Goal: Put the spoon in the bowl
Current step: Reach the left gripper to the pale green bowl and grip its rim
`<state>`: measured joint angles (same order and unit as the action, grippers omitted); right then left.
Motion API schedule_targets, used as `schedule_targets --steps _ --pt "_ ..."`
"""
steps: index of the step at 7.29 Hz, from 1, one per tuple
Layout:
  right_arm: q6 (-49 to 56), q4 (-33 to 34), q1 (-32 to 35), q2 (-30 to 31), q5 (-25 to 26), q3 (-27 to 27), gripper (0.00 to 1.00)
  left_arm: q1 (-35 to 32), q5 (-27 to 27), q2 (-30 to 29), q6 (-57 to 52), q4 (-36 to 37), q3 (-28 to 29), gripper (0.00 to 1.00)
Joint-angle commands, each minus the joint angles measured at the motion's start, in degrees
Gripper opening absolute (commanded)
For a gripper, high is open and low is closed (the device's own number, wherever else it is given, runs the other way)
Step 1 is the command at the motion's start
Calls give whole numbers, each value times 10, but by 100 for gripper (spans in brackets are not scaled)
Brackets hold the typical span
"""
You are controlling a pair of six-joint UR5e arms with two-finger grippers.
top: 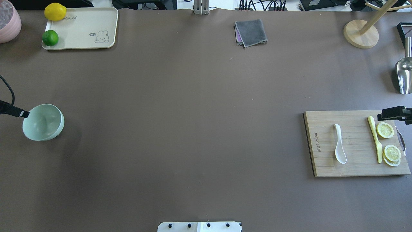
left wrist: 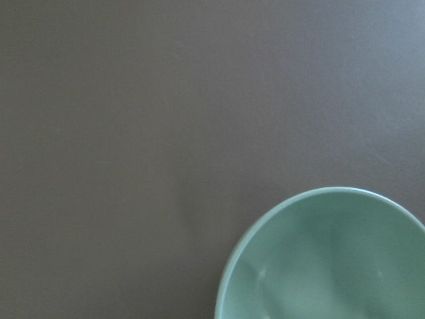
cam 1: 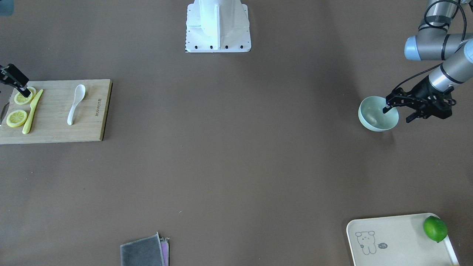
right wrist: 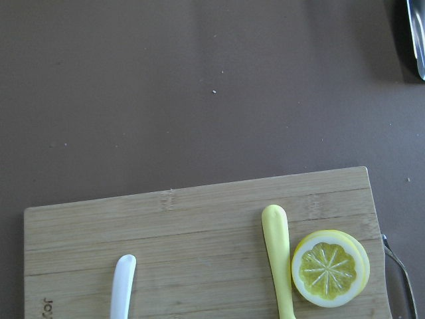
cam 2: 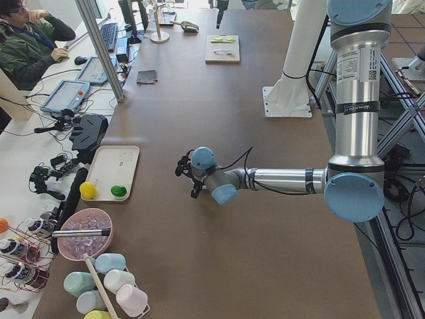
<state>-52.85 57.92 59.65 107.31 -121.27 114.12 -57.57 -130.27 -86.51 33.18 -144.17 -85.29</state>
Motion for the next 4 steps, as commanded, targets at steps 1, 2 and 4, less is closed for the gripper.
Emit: schedule_targets --steps 1,2,4 --pt "0 0 0 -1 1 1 99 18 5 -2 15 -30 16 35" --pt "0 0 0 0 1 4 99 20 5 -3 16 -30 11 0" --pt "0 0 0 0 1 4 99 20 -3 -20 33 -20 -14 0"
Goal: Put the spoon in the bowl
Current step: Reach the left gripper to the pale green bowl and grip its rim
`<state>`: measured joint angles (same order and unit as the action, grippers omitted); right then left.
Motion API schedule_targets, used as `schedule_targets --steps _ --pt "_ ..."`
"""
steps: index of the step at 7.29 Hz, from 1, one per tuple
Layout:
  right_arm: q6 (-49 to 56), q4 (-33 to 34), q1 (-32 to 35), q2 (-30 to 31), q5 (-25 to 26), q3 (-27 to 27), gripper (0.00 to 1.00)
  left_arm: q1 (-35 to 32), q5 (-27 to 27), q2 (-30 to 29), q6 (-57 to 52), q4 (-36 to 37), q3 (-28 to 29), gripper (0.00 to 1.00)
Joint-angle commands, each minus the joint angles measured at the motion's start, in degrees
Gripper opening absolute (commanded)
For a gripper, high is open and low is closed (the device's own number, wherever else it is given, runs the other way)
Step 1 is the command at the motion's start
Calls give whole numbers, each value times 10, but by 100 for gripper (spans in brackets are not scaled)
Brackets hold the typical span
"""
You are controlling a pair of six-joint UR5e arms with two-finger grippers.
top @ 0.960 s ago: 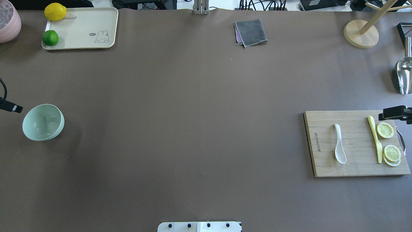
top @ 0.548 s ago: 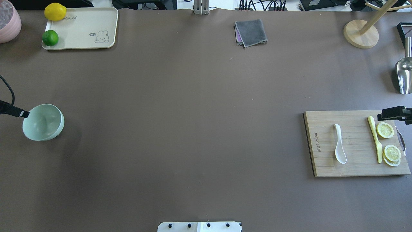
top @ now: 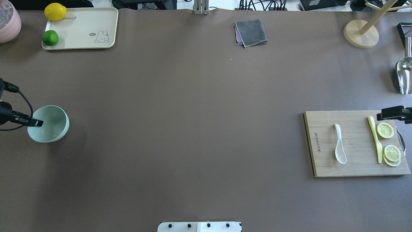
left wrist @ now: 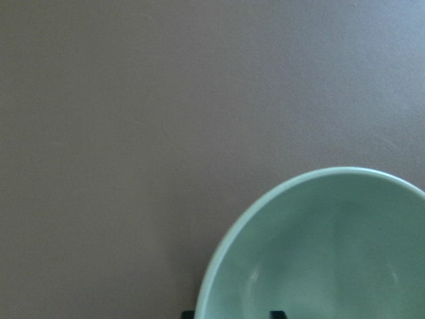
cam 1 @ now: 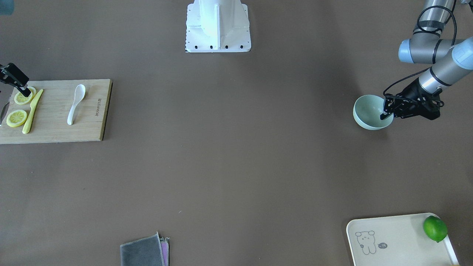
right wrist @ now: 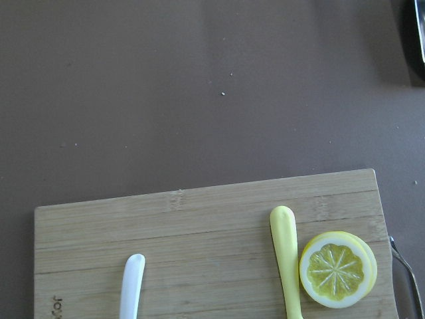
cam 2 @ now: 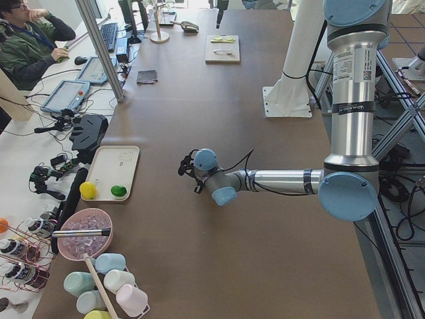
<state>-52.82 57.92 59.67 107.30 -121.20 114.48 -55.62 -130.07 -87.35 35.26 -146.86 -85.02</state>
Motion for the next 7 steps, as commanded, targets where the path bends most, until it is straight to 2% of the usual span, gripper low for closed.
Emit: schedule_targets --steps 1,2,4,5,6,7 --pt "-1 0 0 0 0 1 99 2 -9 -47 64 19 -21 0" --pt "0 0 0 0 0 1 99 5 -9 -94 106 43 -26 0" --pt "-1 0 -1 -1 0 1 99 59 -1 -186 198 131 -67 0" --pt "-1 0 -1 0 0 3 99 95 21 -239 245 174 -73 0" --pt "-1 0 -1 0 0 5 99 164 92 -285 279 210 -70 0" --pt "0 0 -1 -1 0 4 99 204 136 -341 308 271 -67 0"
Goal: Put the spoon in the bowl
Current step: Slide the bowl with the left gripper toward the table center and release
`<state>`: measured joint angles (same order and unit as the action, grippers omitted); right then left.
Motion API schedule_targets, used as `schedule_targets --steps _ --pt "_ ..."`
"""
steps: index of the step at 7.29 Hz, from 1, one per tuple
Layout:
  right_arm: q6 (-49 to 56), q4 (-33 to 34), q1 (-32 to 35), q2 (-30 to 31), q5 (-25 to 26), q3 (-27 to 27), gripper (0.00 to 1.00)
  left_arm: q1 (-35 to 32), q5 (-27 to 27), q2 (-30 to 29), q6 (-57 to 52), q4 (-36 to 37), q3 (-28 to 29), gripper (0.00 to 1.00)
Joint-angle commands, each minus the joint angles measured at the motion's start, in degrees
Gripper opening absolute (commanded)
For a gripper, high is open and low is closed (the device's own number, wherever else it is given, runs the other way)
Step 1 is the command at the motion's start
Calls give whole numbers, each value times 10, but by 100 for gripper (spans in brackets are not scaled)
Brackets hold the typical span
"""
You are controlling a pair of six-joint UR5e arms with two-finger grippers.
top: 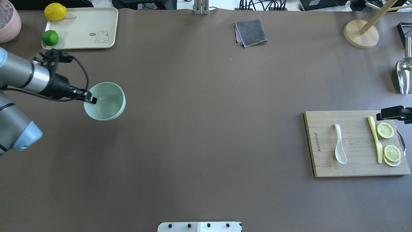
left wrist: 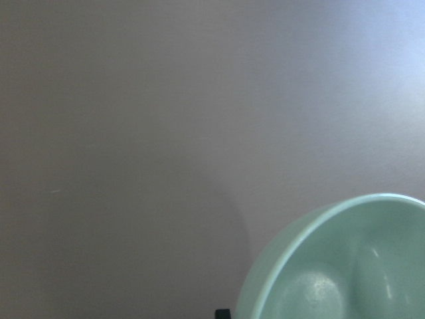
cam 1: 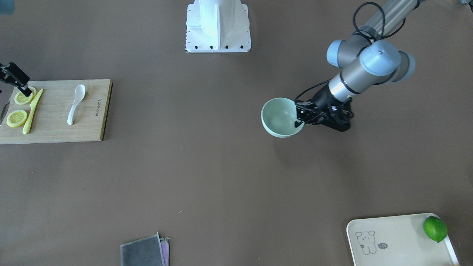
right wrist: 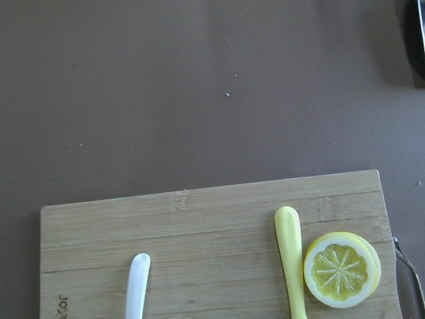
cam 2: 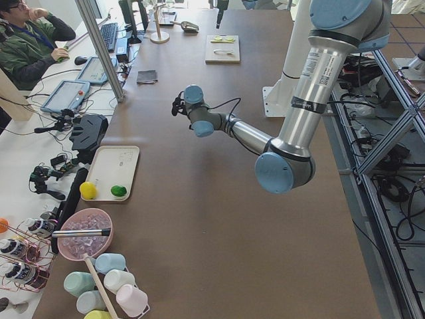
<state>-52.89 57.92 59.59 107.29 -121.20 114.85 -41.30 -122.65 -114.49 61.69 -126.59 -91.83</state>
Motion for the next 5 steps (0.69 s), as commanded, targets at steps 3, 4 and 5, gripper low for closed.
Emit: schedule_targets --steps 3,4,5 --pt "1 1 -1 -1 1 0 99 95 103 -136 44 106 62 0" --pt "0 1 -2 -1 1 0 99 104 118 -154 41 104 82 64" --pt "0 1 -2 -1 1 0 99 105 118 -152 41 102 69 98"
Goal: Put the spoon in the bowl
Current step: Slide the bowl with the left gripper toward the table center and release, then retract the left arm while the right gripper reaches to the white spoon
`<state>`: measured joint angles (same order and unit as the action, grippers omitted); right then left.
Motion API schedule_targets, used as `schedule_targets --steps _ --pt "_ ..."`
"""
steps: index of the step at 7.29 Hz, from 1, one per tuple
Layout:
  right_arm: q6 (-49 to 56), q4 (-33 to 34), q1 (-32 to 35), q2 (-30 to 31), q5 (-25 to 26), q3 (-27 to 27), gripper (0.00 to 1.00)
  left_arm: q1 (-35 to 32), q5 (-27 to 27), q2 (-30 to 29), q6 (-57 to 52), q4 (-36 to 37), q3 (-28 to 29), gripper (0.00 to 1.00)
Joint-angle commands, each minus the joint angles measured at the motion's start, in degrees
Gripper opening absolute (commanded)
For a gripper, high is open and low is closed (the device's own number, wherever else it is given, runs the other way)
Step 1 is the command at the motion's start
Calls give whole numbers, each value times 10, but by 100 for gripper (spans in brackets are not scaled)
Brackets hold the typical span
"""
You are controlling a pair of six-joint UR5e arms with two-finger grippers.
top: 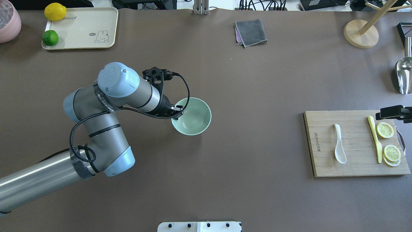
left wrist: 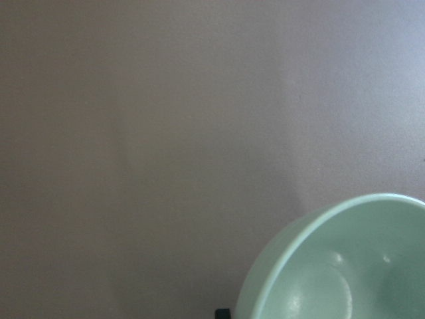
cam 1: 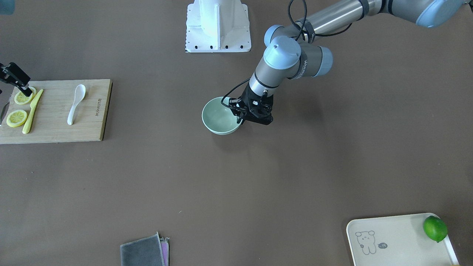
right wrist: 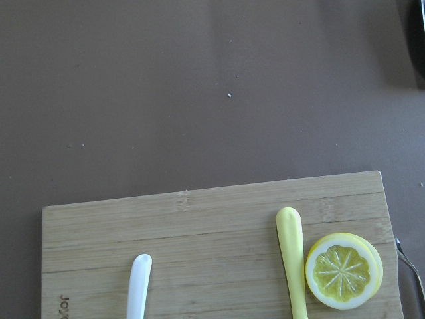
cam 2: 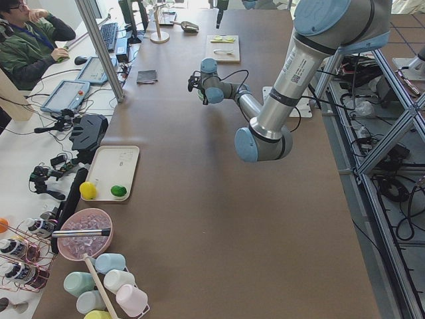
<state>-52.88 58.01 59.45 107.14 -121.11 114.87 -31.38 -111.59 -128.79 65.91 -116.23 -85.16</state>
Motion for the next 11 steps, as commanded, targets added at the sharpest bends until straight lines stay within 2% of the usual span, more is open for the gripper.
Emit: schedule_targets --steps 1,2,3,4,5,6,7,8,10,11 --pt "-3 0 -1 0 0 1 98 -2 3 -2 0 8 -39 98" --pt "-21 0 -3 0 1 1 97 -40 -31 22 -3 54 -89 98" --pt "-26 0 -8 -2 8 2 97 -108 -120 53 -33 105 -138 98" --pt "-52 0 -25 -3 26 2 97 -172 -183 105 -117 120 -182 98" --pt "-75 0 -48 -1 47 10 97 -228 -218 173 -198 121 -203 98" --pt "-107 0 -78 -1 74 12 95 -273 -230 227 -292 120 -203 98" --pt "-158 0 -134 -3 129 14 93 -314 -232 271 -397 122 -194 98" --pt "-190 -1 -171 -10 160 13 90 -342 -236 291 -457 122 -181 98" --pt "-202 -1 -218 -18 195 9 71 -344 -236 308 -480 115 -175 98" --pt "-202 -1 -230 -25 200 4 68 -344 -236 309 -480 114 -175 98"
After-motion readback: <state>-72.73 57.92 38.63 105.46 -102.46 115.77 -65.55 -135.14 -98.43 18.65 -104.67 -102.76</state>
